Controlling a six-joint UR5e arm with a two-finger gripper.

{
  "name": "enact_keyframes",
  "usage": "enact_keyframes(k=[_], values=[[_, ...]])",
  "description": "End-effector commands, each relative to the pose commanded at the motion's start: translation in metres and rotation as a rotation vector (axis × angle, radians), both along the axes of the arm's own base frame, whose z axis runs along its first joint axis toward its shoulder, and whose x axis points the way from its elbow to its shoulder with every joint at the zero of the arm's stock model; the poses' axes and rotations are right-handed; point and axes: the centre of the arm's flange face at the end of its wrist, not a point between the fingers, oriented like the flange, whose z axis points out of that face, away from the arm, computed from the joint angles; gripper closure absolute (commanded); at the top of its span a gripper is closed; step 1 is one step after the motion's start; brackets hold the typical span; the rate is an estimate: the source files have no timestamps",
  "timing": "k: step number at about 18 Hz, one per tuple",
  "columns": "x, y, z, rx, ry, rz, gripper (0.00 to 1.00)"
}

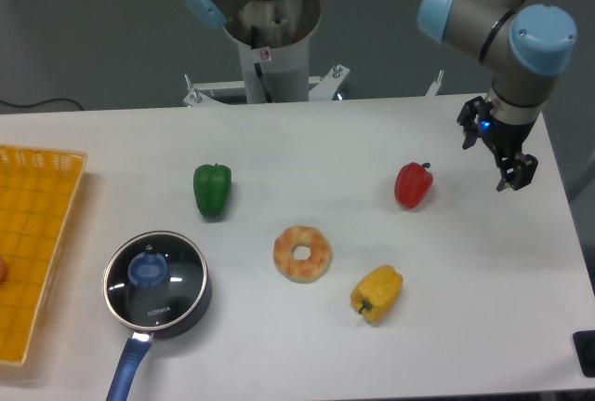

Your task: Open the lid

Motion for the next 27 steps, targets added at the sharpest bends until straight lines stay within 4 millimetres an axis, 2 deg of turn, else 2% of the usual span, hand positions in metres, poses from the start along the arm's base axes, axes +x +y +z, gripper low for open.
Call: enact_keyframes(k=[4,9,11,16,18,22,27], values=[[0.000,0.000,0.004,0.003,0.006,-0.003,0.00],[0.004,0.002,-0.005,0.013,-0.015,-0.004,0.00],[0.002,0.003,-0.001,0.003,-0.001,0.000,0.00],[0.016,0.021,0.002,-0.018,0.014,0.055,0.00],[0.032,0.041,0.011,-0.019,0.026,0.028,0.00],[0.074,0.076,0.022,-0.006,0.030,0.105,0.00],[0.128,0.123,0.019,-0.039,0.044,0.173,0.00]])
